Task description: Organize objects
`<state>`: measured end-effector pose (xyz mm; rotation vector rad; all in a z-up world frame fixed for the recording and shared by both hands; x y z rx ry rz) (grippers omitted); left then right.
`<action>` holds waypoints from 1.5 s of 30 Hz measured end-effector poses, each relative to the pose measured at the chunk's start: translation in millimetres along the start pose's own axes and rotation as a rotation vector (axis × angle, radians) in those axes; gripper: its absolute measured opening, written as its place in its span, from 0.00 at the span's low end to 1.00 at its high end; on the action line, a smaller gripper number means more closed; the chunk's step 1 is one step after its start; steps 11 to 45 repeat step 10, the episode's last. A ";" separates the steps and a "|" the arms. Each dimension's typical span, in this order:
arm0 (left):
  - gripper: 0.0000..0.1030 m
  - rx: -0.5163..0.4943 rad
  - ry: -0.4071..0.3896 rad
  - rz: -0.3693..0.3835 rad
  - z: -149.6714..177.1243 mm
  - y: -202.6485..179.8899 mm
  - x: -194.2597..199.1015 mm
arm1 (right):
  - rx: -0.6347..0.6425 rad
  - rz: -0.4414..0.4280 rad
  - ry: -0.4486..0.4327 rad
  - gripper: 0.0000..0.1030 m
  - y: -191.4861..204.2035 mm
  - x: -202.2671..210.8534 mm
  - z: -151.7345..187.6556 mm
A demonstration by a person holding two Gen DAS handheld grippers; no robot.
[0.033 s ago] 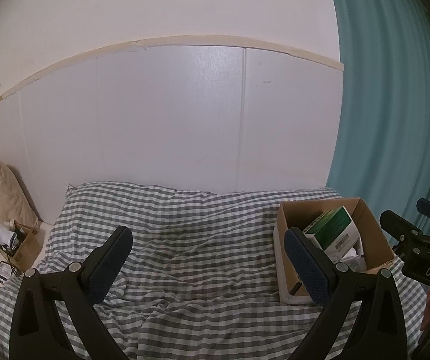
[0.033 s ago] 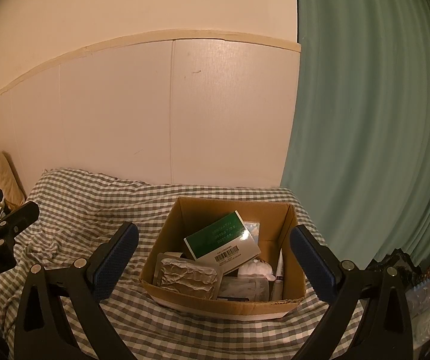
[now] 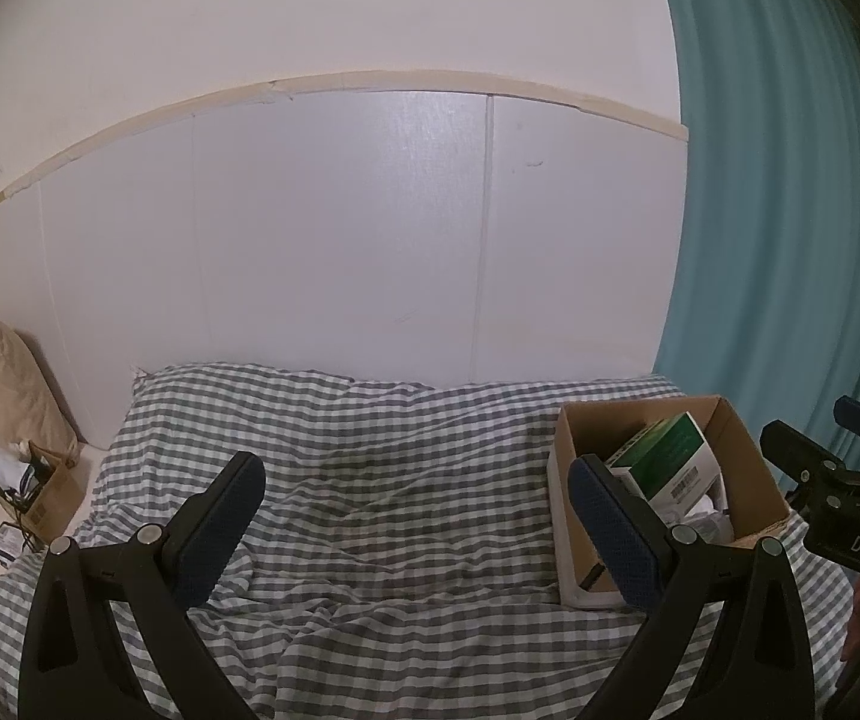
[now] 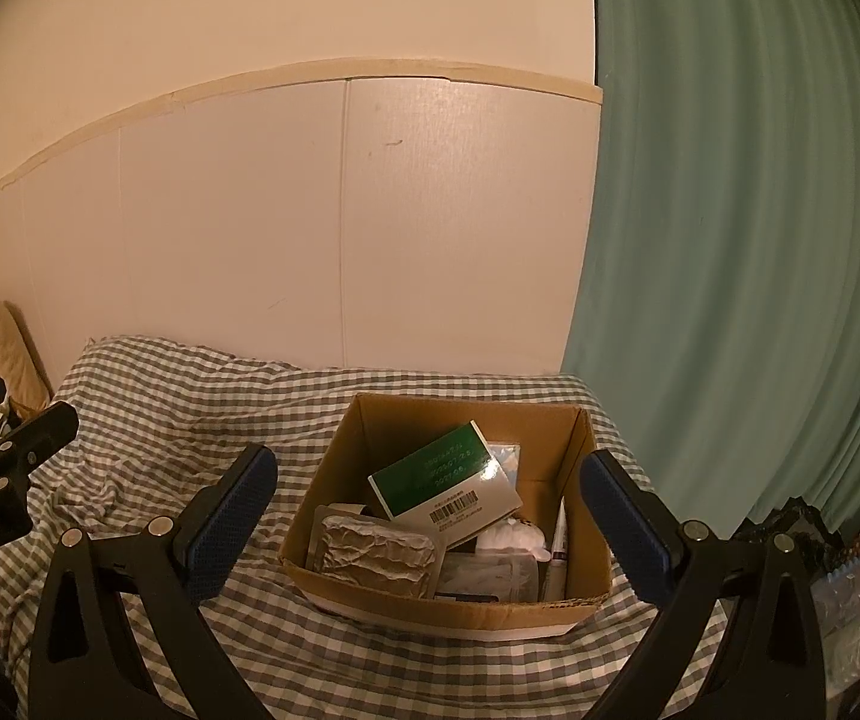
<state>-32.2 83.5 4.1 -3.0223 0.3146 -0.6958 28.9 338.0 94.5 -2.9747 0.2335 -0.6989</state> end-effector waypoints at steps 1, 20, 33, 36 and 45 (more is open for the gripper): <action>1.00 0.000 0.001 0.001 -0.4 0.6 0.0 | 0.001 -0.001 0.001 0.98 -0.1 0.0 0.4; 1.00 -0.012 0.017 0.002 -0.1 -2.8 -2.4 | 0.004 -0.003 0.010 0.98 0.2 -3.0 1.8; 1.00 -0.012 0.017 0.002 -0.1 -2.8 -2.4 | 0.004 -0.003 0.010 0.98 0.2 -3.0 1.8; 1.00 -0.012 0.017 0.002 -0.1 -2.8 -2.4 | 0.004 -0.003 0.010 0.98 0.2 -3.0 1.8; 1.00 -0.012 0.017 0.002 -0.1 -2.8 -2.4 | 0.004 -0.003 0.010 0.98 0.2 -3.0 1.8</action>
Point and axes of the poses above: each gripper's, at about its wrist camera, not at the fingertips, and x roughly against the way its jaws point, y to its left, z to its underside, the point moved 1 cm from there along -x, roughly the way its jaws point, and after that the axes turned 6 degrees about z, right-handed, at the moved point
